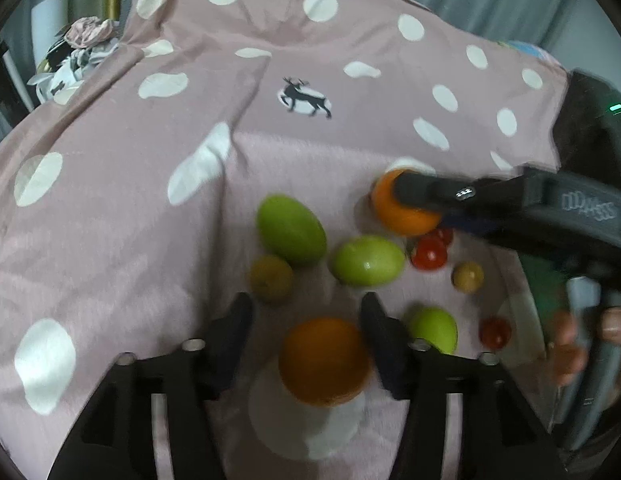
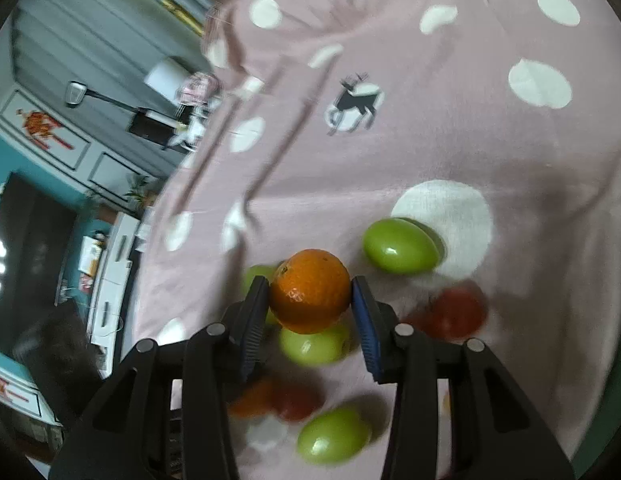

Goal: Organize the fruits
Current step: 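Grasp an orange with the left tool while the right tool grasps another orange, then carry both oranges to the green bowl and open both tools to drop them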

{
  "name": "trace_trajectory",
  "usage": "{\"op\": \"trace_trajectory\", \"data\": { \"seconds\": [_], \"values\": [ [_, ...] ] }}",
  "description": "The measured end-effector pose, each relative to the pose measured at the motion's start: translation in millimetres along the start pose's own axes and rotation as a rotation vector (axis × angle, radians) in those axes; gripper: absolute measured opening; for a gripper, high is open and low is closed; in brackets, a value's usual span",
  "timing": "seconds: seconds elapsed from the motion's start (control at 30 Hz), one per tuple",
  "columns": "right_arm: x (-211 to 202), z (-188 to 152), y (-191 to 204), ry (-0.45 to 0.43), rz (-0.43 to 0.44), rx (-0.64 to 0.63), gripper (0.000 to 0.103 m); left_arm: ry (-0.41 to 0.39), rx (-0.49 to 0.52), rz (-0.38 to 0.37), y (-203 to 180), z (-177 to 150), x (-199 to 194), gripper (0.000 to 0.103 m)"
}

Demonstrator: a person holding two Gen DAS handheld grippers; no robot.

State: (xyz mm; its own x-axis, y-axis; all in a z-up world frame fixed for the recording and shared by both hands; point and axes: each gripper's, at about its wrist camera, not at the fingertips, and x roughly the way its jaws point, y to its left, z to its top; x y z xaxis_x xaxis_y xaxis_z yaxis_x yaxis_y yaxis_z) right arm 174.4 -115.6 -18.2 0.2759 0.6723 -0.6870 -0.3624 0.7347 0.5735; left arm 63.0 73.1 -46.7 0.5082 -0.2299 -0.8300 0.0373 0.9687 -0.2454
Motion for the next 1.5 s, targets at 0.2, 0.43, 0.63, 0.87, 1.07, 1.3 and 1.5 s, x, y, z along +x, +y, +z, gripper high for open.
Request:
{"op": "trace_trajectory", "data": {
  "seconds": [0.2,0.43,0.63,0.87,1.07,1.3,1.5],
  "values": [
    [-32.5,-34.4,8.8,0.004,0.061,-0.021,0.042,-0.004,0.02,0.003,-8.7,-6.2,2.0,0.056],
    [-46.3,-58.8,8.6,-0.004,0.068,-0.019,0.042,0.025,0.016,-0.025,-9.3,-20.5,-1.0,0.048],
    [-68.4,-72.8,4.8,-0.038,0.067,-0.019,0.042,-0.003,0.023,-0.003,-18.1,-20.6,-13.5,0.047],
    [-110.0,-83.0,-4.9,-0.13,0.036,-0.031,0.042,-0.095,0.111,-0.01,-55.3,-5.4,-52.3,0.047],
    [-149.1,-91.2,-25.7,-0.232,-0.009,-0.003,0.042,-0.129,0.191,-0.089,-101.9,7.7,-63.0,0.047],
    [-194.6,-101.9,-60.8,-0.35,-0.12,0.04,0.043,-0.123,0.297,-0.195,-164.5,17.1,-55.3,0.047],
    [-213.4,-109.7,-93.5,-0.384,-0.206,0.094,0.043,-0.116,0.423,-0.229,-222.0,19.3,-39.3,0.047]
  ]
}}
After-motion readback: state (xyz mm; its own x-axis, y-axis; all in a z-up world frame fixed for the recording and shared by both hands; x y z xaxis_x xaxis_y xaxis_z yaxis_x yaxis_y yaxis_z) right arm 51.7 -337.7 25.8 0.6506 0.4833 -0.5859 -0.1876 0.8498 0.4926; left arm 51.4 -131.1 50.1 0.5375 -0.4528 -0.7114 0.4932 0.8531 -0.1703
